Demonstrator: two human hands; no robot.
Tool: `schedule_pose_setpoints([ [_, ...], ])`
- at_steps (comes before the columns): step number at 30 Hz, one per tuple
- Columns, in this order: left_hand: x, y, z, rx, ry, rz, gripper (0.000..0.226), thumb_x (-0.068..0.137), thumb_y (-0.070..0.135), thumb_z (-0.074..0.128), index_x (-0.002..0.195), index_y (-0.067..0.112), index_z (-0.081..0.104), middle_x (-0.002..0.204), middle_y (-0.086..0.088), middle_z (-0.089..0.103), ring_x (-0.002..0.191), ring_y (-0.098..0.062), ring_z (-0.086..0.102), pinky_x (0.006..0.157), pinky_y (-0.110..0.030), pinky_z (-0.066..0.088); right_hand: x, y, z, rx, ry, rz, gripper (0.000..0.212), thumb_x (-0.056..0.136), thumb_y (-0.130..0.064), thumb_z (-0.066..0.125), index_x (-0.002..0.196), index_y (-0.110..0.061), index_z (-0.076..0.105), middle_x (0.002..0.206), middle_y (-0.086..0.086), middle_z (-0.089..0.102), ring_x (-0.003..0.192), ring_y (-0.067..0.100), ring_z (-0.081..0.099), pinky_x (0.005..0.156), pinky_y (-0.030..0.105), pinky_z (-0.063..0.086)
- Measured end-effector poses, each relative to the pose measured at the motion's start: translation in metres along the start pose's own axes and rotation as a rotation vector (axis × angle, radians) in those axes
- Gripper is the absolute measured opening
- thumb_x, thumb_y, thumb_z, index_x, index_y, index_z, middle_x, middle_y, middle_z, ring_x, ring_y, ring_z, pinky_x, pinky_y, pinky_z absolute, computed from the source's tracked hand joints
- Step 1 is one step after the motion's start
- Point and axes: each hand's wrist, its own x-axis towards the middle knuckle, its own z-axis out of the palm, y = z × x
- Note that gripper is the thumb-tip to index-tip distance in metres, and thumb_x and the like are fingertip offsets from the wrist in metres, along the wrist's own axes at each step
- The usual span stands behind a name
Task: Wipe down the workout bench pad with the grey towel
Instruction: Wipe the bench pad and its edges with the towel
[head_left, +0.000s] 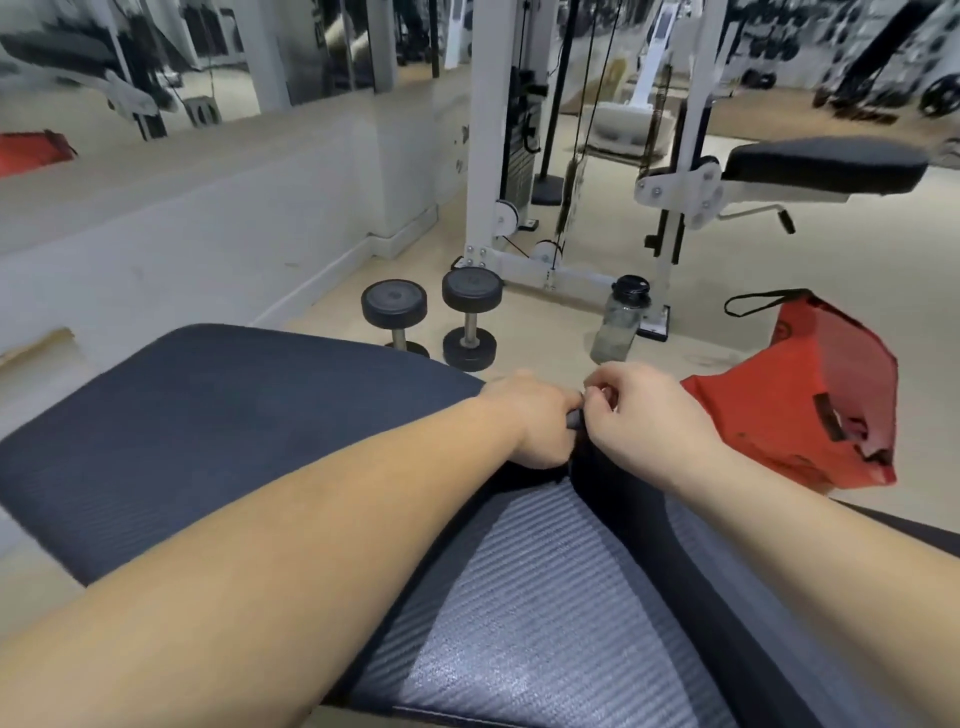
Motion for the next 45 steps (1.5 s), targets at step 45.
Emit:
schedule_pose_setpoints([
  [45,-0.304,-0.192,0.060,-0.848,0.511,-1.097,0.041,0.073,0.023,0.055,0.109,0.005,0.060,0.110,-0.022,0.068,0.098,-0.041,0.068,0.075,-0.037,0.054,-0.113,-0.217,0.076,0.077,-0.322,-0.345,0.024,0.100,-0.040,0.050,0.089,-0.029,0.067,0.086,-0.014,0.063,0.088,0.016,0.062,0.076,0.035,0.054],
])
